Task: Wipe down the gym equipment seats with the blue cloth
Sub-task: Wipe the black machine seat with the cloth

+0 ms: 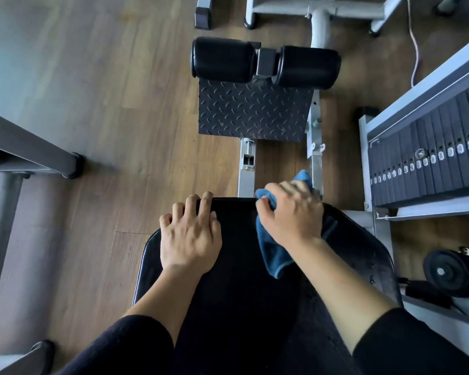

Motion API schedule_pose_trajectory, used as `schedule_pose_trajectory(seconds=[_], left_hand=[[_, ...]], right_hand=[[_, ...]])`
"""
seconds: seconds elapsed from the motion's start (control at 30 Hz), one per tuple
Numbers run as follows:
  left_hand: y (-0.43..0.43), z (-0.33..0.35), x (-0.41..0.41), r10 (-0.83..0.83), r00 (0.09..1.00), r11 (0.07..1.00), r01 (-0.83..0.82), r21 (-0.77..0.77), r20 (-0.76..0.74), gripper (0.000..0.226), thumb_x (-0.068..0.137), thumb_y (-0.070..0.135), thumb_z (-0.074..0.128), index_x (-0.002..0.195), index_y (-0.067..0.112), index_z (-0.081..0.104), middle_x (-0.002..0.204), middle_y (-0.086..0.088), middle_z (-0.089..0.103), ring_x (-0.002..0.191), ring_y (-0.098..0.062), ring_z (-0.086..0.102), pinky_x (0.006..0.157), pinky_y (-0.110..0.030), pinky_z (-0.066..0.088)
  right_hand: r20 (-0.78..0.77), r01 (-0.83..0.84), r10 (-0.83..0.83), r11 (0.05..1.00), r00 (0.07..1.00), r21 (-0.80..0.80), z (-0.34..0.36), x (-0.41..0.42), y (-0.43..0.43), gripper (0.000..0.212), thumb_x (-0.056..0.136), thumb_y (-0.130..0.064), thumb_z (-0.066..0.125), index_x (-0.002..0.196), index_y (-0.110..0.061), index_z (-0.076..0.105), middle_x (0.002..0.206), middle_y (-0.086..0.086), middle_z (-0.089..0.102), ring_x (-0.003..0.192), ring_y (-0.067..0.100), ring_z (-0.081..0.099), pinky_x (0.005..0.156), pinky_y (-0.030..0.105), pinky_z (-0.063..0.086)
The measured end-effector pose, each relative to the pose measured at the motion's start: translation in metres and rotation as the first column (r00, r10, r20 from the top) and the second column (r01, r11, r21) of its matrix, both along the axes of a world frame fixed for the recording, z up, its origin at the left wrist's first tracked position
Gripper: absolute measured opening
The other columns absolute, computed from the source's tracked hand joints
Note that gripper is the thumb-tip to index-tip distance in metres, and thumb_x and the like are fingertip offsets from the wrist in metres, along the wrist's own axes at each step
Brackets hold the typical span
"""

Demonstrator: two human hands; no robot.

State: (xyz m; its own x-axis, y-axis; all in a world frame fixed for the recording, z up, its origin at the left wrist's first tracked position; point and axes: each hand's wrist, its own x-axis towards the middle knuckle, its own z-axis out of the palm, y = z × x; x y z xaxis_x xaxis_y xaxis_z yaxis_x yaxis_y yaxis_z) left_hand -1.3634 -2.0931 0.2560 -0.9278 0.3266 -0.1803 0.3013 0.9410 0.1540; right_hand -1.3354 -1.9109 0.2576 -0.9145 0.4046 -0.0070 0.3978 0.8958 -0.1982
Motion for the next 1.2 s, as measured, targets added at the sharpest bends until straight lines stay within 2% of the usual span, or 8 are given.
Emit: schedule_pose_trajectory(seconds=[0.23, 0.43, 0.6, 0.73, 0.9, 1.0, 1.1, 1.2], left_hand=[[0.004, 0.002, 0.0, -0.018, 1.0, 0.996, 0.017, 0.084, 0.007, 0.049, 0.093, 0.032, 0.027, 0.135, 0.013, 0.045, 0.13, -0.008, 0.051, 0.115, -0.031, 0.048, 0.094, -0.049, 0.038], [0.038, 0.0, 0.006, -0.109, 0.994, 0.988, 0.105, 0.112, 0.032, 0.05, 0.096, 0.034, 0.026, 0.134, 0.008, 0.045, 0.134, -0.011, 0.049, 0.133, -0.036, 0.033, 0.111, -0.058, 0.017], [0.049, 0.002, 0.017, -0.098, 0.993, 0.991, 0.091, 0.1, 0.066, 0.055, 0.1, 0.035, 0.021, 0.145, 0.006, 0.03, 0.15, -0.014, 0.031, 0.145, -0.035, 0.01, 0.117, -0.049, 0.002], [0.045, 0.003, 0.02, -0.102, 0.992, 0.99, 0.094, 0.106, 0.074, 0.056, 0.101, 0.036, 0.022, 0.15, 0.011, 0.018, 0.158, -0.011, 0.015, 0.147, -0.029, -0.002, 0.117, -0.042, -0.005], [0.048, 0.003, 0.027, -0.081, 0.994, 0.988, 0.07, 0.138, 0.07, 0.055, 0.101, 0.034, 0.025, 0.151, 0.011, 0.017, 0.159, -0.01, 0.011, 0.147, -0.028, -0.004, 0.117, -0.041, -0.007], [0.047, 0.0, 0.028, -0.074, 0.996, 0.988, 0.067, 0.14, 0.049, 0.054, 0.101, 0.033, 0.026, 0.15, 0.01, 0.02, 0.158, -0.011, 0.013, 0.147, -0.028, -0.003, 0.117, -0.043, -0.005], [0.047, 0.001, 0.029, -0.071, 0.996, 0.989, 0.064, 0.132, 0.054, 0.055, 0.101, 0.034, 0.025, 0.151, 0.011, 0.018, 0.159, -0.01, 0.011, 0.147, -0.026, -0.004, 0.118, -0.041, -0.005], [0.047, 0.003, 0.038, -0.075, 0.996, 0.987, 0.067, 0.149, 0.047, 0.056, 0.101, 0.034, 0.025, 0.151, 0.012, 0.016, 0.159, -0.009, 0.009, 0.147, -0.025, -0.004, 0.118, -0.04, -0.005]], right_hand=[[-0.016, 0.09, -0.089, 0.995, 0.996, 0.035, -0.002, 0.024, 0.028, 0.04, 0.08, -0.042, 0.035, 0.087, -0.02, 0.069, 0.081, 0.0, 0.067, 0.088, 0.028, 0.057, 0.075, 0.04, 0.044], [-0.027, 0.266, -0.265, 0.961, 0.964, 0.073, 0.002, 0.074, 0.069, 0.045, 0.082, -0.039, 0.039, 0.108, -0.016, 0.068, 0.091, 0.01, 0.07, 0.09, 0.035, 0.059, 0.066, 0.037, 0.045], [-0.006, 0.358, -0.359, 0.93, 0.933, 0.085, 0.007, 0.107, 0.083, 0.059, 0.081, -0.047, 0.022, 0.107, -0.019, 0.067, 0.091, 0.007, 0.069, 0.088, 0.034, 0.059, 0.064, 0.036, 0.046], [-0.028, 0.431, -0.43, 0.901, 0.902, 0.056, 0.009, 0.088, 0.071, 0.056, 0.081, -0.044, 0.023, 0.102, -0.017, 0.068, 0.085, 0.007, 0.067, 0.086, 0.031, 0.057, 0.066, 0.034, 0.043], [0.004, 0.284, -0.284, 0.957, 0.959, 0.056, 0.008, 0.052, 0.046, 0.053, 0.081, -0.043, 0.023, 0.104, -0.022, 0.065, 0.096, 0.004, 0.067, 0.098, 0.03, 0.055, 0.088, 0.045, 0.044], [-0.012, 0.183, -0.183, 0.981, 0.983, 0.065, 0.005, 0.062, 0.046, 0.054, 0.082, -0.042, 0.023, 0.114, -0.021, 0.062, 0.102, 0.003, 0.066, 0.1, 0.03, 0.055, 0.085, 0.045, 0.045], [-0.076, 0.212, -0.205, 0.972, 0.976, 0.097, 0.004, 0.097, 0.059, 0.045, 0.087, -0.037, 0.035, 0.119, -0.017, 0.06, 0.107, 0.005, 0.066, 0.104, 0.03, 0.055, 0.083, 0.046, 0.047], [-0.063, 0.215, -0.208, 0.969, 0.976, 0.126, 0.003, 0.14, 0.061, 0.046, 0.094, -0.036, 0.038, 0.13, -0.014, 0.056, 0.125, 0.008, 0.061, 0.122, 0.033, 0.048, 0.096, 0.048, 0.043]])
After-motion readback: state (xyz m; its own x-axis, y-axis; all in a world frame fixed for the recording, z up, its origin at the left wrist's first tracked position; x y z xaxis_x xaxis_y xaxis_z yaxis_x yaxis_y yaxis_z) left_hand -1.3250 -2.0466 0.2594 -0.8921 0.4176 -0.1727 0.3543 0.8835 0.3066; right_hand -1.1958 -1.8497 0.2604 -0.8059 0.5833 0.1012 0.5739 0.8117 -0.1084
